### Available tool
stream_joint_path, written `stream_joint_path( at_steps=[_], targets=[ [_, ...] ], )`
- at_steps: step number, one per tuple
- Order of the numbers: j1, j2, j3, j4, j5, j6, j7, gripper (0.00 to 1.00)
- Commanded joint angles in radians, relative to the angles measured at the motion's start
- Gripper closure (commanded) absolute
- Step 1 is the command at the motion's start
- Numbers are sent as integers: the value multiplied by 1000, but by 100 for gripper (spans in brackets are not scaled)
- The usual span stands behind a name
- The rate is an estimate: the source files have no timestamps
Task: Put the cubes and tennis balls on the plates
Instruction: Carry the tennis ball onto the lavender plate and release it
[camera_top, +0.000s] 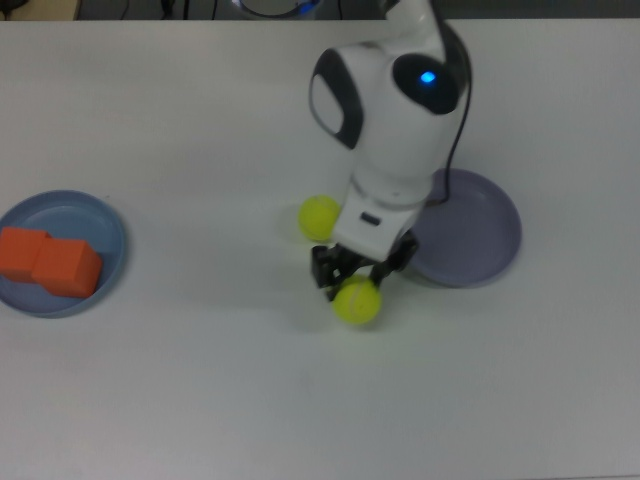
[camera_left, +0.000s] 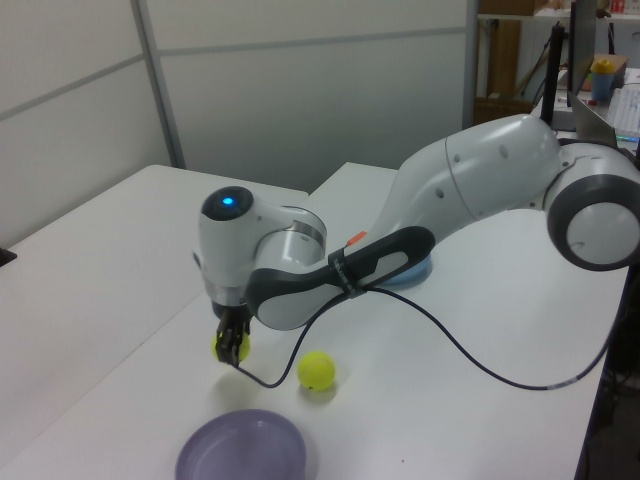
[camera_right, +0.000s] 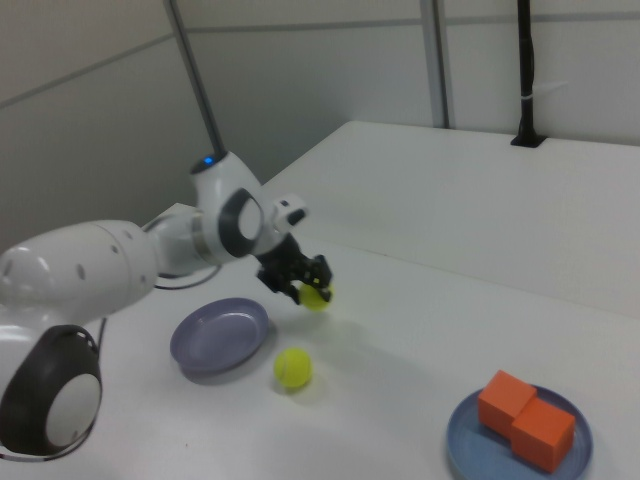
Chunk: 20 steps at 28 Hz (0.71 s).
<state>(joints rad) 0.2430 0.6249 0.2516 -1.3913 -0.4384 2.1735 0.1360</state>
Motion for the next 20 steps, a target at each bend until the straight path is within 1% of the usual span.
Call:
stream_joint_path(
  at_steps=[1, 2, 4, 6, 7, 8, 9, 13, 17, 20],
  targets=[
    [68, -65, 5, -12, 47, -151, 40, 100],
    [93, -71, 11, -14, 52, -199, 62, 100],
    [114, -70, 23, -15, 52, -242, 88, 100],
    [134, -67, 26, -17, 52, -277, 119, 99],
    [146, -65, 28, -18, 52, -290, 134, 90],
    [168, -63, 26, -25, 52, -305, 155, 43],
    [176, -63, 26, -28, 50, -307, 165, 0],
    [187, -63, 29, -29, 53, -307, 227, 0],
    [187, -68, 47, -23, 53, -308, 248, 0],
    [179, -97, 44, -20, 55, -313, 241, 0]
  ],
)
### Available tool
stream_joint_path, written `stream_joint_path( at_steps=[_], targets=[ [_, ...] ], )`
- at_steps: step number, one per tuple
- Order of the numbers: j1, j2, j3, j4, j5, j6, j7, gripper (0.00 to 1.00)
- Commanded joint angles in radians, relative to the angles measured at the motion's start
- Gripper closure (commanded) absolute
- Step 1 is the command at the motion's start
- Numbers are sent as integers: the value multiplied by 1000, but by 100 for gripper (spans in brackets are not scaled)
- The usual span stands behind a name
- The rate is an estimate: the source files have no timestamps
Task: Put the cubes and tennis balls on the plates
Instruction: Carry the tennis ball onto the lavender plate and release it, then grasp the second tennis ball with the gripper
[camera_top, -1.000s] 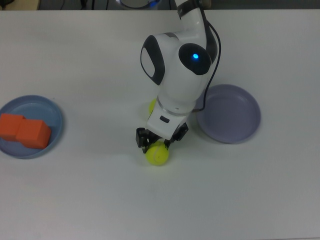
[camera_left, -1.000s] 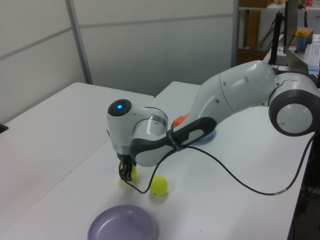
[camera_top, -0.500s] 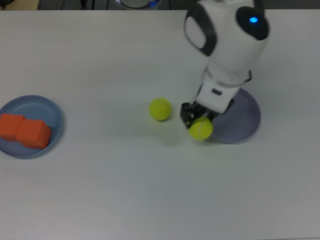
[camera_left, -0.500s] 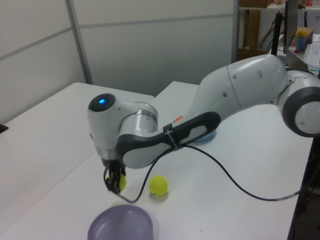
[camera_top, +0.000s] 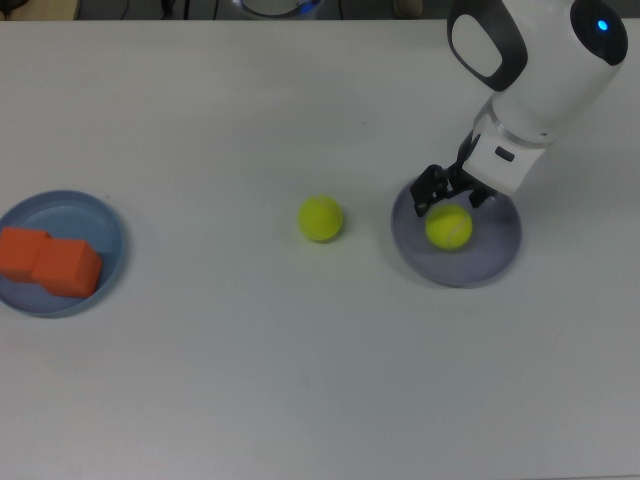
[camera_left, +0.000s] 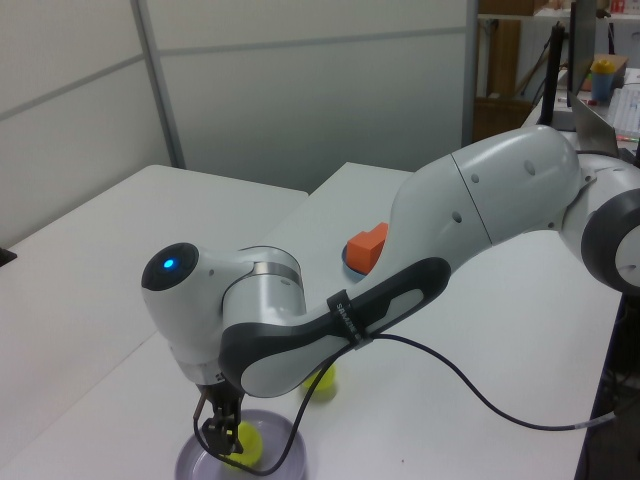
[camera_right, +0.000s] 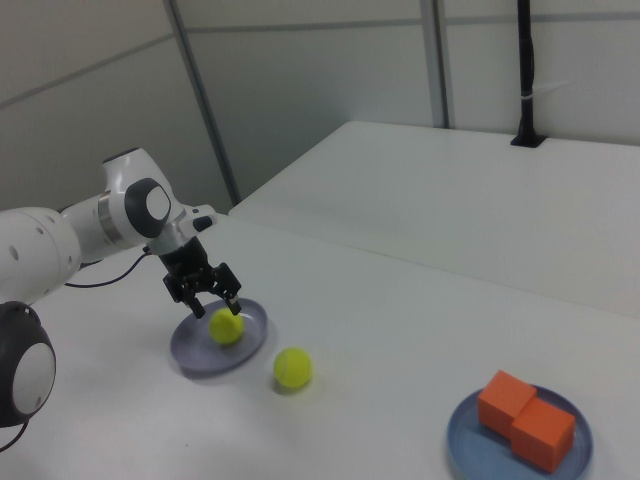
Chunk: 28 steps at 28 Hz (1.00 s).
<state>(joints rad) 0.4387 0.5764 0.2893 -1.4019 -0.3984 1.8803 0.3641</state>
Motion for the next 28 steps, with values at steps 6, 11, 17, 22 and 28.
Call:
stream_joint_path(
  at_steps=[6, 11, 17, 22, 28],
  targets=[
    [-93, -89, -1, -12, 4, -104, -77, 0],
    [-120, -76, -42, -46, -14, -115, -136, 0],
    [-133, -70, -65, -86, -23, -115, -146, 0],
    [-140, -53, -65, -101, -43, -112, -151, 0],
    [-169, -15, -67, -103, -76, -106, -149, 0]
  ],
)
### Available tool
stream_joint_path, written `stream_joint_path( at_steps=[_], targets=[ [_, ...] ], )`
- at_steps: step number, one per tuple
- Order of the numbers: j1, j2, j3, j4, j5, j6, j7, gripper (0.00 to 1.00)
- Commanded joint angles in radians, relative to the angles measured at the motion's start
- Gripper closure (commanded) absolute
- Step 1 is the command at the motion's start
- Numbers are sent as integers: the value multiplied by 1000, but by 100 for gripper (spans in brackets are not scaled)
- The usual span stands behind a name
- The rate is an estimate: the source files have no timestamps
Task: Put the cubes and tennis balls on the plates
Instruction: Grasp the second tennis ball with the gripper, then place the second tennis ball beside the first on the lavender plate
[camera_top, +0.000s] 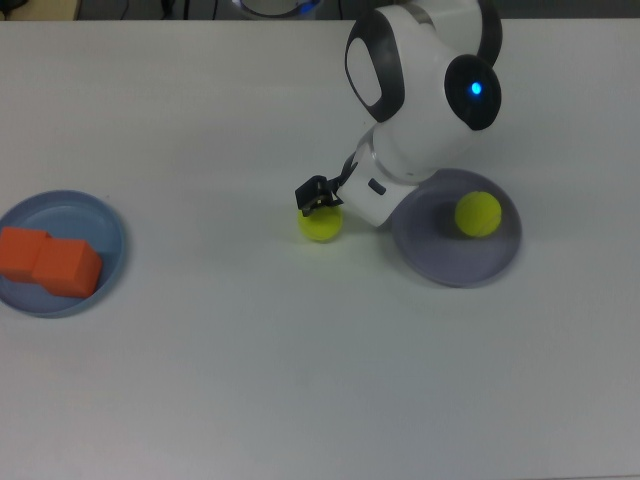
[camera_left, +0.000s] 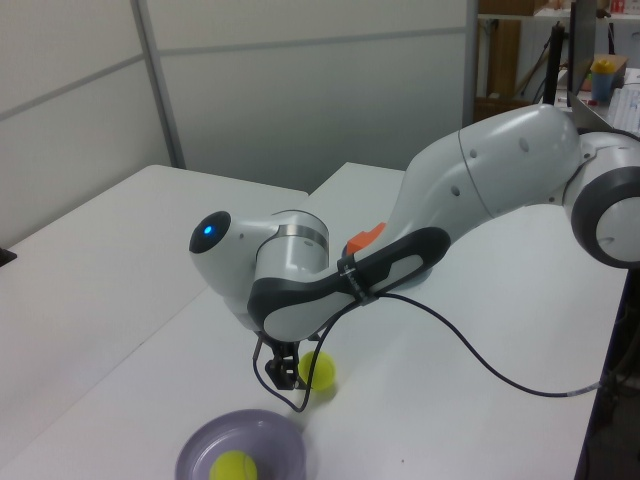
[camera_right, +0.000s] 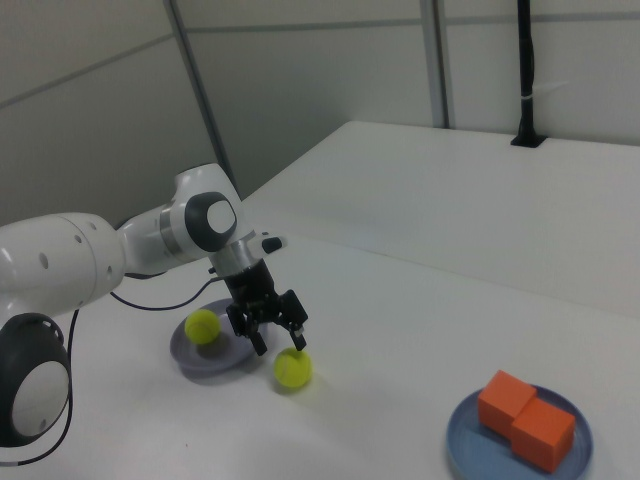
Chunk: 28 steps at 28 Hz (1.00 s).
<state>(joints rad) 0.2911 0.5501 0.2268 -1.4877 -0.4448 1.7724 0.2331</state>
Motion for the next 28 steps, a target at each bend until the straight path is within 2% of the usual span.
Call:
stream_joint_path(
  at_steps=[1, 4, 5, 6, 7, 8, 14, 15, 17, 19, 20, 22, 26, 27, 28],
  targets=[
    [-27, 19, -4, -17, -34, 2, -18, 0],
    [-38, 42, -4, -17, -60, 4, -15, 0],
    [-41, 42, -4, -17, -61, 4, -20, 15],
    [-46, 42, -4, -16, -61, 7, -21, 72],
    [-46, 44, -4, -13, -60, 9, -18, 93],
    [-46, 44, -4, -11, -60, 12, -14, 100],
    [-38, 37, 8, 4, -45, 51, 8, 100],
    [-35, 31, 14, 24, -45, 61, 12, 100],
    [-35, 28, 48, 43, -46, 81, 14, 100],
    [-35, 22, 100, 56, -54, 116, 14, 100],
    [-35, 22, 111, 61, -54, 134, 14, 100],
    [-32, 22, 121, 61, -55, 172, 18, 100],
    [20, 25, 128, 52, -80, 205, 48, 99],
    [32, 27, 128, 50, -89, 205, 51, 94],
    [54, 28, 128, 38, -95, 202, 63, 50]
  ],
)
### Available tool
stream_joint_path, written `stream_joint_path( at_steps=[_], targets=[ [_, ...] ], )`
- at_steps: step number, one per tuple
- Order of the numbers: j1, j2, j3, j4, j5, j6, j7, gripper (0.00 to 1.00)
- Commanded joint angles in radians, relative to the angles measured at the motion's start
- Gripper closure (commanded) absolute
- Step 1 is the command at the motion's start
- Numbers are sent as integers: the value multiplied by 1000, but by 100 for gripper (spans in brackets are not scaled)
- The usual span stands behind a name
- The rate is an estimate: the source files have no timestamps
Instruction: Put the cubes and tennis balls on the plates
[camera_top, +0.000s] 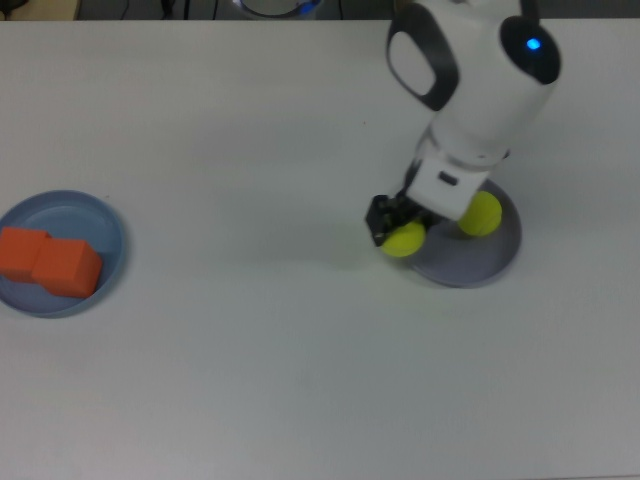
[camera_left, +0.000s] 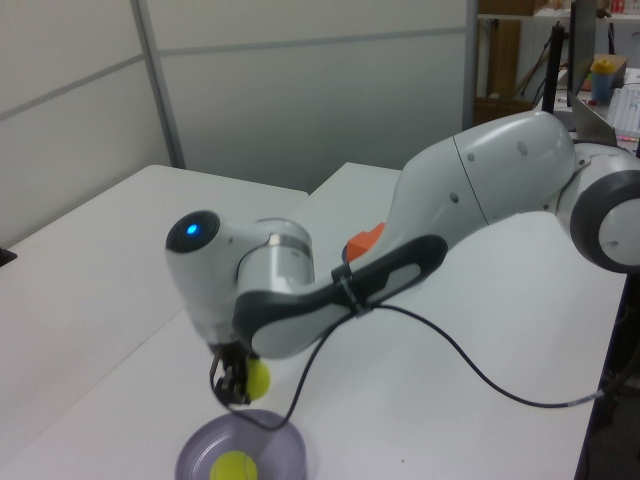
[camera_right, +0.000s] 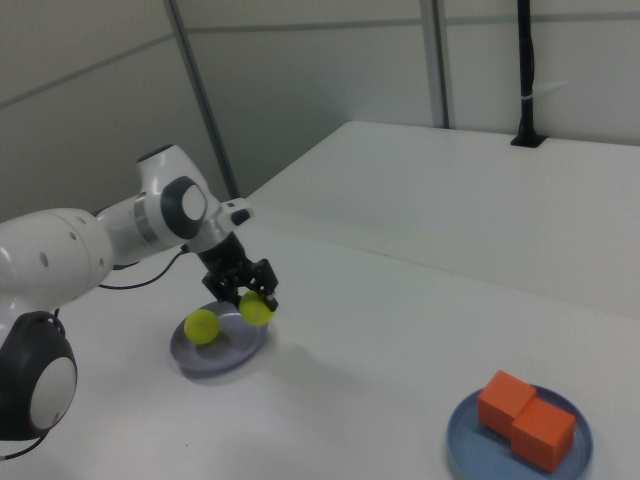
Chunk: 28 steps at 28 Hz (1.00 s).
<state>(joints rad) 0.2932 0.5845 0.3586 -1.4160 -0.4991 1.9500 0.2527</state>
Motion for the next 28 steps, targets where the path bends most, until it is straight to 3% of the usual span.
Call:
stream_joint_path(
  at_steps=[1, 2, 8, 13, 15, 17, 20, 21, 26, 28],
  targets=[
    [57, -6, -4, -40, -41, 23, 62, 13],
    [57, -6, -4, -44, -42, 21, 85, 0],
    [61, -18, -3, -40, -33, 15, 162, 0],
    [55, -89, -4, -17, -7, -38, 131, 0],
    [38, -126, -12, -15, 37, -80, 76, 0],
    [-17, -193, -24, 0, 138, -149, -38, 0],
    [-39, -261, -99, 6, 223, -226, -113, 0],
    [-37, -297, -175, 9, 265, -261, -136, 0],
    [-31, -342, -354, 12, 312, -327, -182, 0],
    [-32, -345, -400, 20, 323, -335, -211, 0]
  ],
)
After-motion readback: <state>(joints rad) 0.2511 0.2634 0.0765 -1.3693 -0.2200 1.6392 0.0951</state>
